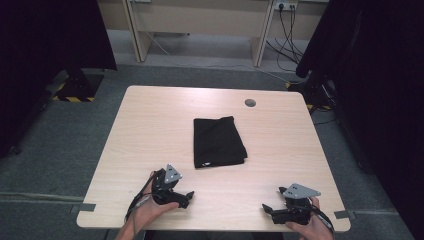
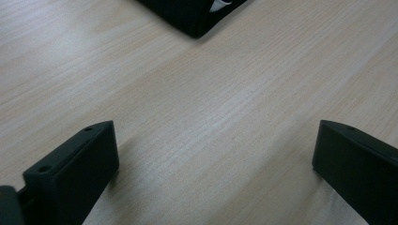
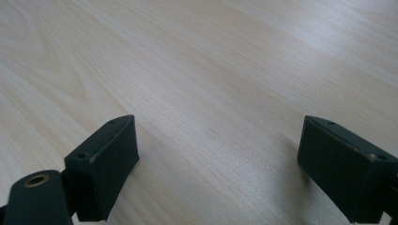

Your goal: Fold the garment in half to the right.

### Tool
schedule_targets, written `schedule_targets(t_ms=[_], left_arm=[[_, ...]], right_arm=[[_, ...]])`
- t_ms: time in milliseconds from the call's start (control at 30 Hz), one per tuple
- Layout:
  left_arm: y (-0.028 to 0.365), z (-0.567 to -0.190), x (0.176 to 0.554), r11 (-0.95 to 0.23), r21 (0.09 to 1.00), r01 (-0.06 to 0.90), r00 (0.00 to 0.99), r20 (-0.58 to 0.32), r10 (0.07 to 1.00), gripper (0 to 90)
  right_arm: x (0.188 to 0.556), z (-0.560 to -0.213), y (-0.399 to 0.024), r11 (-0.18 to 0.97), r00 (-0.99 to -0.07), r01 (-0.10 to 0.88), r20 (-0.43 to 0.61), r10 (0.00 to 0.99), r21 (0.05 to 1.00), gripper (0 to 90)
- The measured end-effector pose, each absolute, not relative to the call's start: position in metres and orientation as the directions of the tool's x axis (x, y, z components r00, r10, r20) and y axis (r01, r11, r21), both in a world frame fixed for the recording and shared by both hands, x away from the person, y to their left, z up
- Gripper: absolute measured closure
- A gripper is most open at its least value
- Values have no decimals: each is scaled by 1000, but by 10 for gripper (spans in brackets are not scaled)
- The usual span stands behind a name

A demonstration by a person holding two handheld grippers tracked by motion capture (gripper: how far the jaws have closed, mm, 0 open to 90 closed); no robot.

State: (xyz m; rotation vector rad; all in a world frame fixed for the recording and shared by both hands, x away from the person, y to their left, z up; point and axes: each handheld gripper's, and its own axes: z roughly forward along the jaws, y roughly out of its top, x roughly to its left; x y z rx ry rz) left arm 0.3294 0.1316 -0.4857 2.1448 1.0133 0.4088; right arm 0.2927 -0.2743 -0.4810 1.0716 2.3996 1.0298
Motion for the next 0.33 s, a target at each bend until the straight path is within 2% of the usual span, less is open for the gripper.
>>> schedule_targets(t_ms=[333], left_arm=[[132, -486, 329, -433, 722, 540, 641, -18, 767, 0]], right_arm=[[292, -481, -275, 456, -668, 513, 5, 745, 727, 131]])
